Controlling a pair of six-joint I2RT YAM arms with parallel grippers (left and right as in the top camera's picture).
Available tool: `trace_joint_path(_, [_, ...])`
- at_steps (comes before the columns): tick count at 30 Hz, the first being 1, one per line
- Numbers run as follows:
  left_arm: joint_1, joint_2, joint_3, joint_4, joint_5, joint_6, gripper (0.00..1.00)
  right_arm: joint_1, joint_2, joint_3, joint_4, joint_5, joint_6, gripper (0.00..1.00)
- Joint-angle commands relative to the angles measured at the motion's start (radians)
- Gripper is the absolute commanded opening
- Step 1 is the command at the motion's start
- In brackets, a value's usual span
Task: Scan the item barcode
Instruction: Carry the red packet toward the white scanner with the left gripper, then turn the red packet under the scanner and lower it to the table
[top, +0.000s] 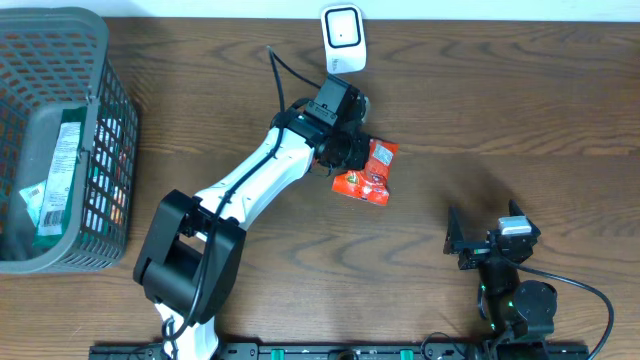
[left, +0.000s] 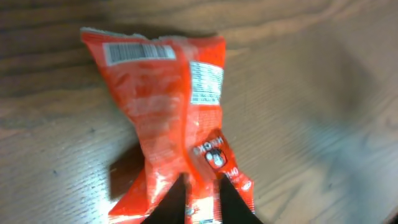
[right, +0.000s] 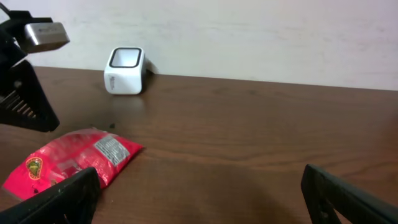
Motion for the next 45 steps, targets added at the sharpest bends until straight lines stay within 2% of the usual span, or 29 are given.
trace_joint_path(1, [-0.012,0.026,0.0,-0.007,0.104,0.074,0.1,-0.01,-0.005,-0.001,-0.003,-0.004,-0.011,0.99])
trace_joint_path(12, [-0.077,0.184,-0.036,-0.05,0.105,0.082,0.11,-0.01,-0.005,-0.001,-0.003,-0.004,-0.011,0.99])
trace_joint_path(16, [-0.109,0.184,-0.036,-0.093,0.104,0.142,0.11,-0.01,-0.005,-0.001,-0.003,-0.004,-0.011,0.99])
trace_joint_path(22, [-0.102,0.078,-0.004,-0.065,0.11,0.142,0.12,-0.01,-0.005,-0.001,-0.003,-0.004,-0.012,0.99])
trace_joint_path(24, [-0.098,0.034,-0.004,-0.033,0.064,0.142,0.13,-0.01,-0.005,-0.001,-0.003,-0.004,-0.011,0.99])
trace_joint_path(26, [-0.097,0.003,-0.004,0.001,-0.046,0.141,0.13,-0.01,-0.005,-0.001,-0.003,-0.004,-0.011,0.99])
trace_joint_path(32, [-0.094,0.02,-0.019,0.07,-0.245,0.141,0.13,-0.01,-0.005,-0.001,-0.003,-0.004,-0.012,0.99])
trace_joint_path(40, [-0.092,0.132,-0.023,0.092,-0.257,0.141,0.13,-0.01,-0.005,-0.001,-0.003,-0.004,-0.011,0.99])
trace_joint_path(45, [-0.092,0.182,-0.022,0.025,-0.256,0.126,0.13,-0.01,-0.005,-0.001,-0.003,-0.004,-0.011,0.99])
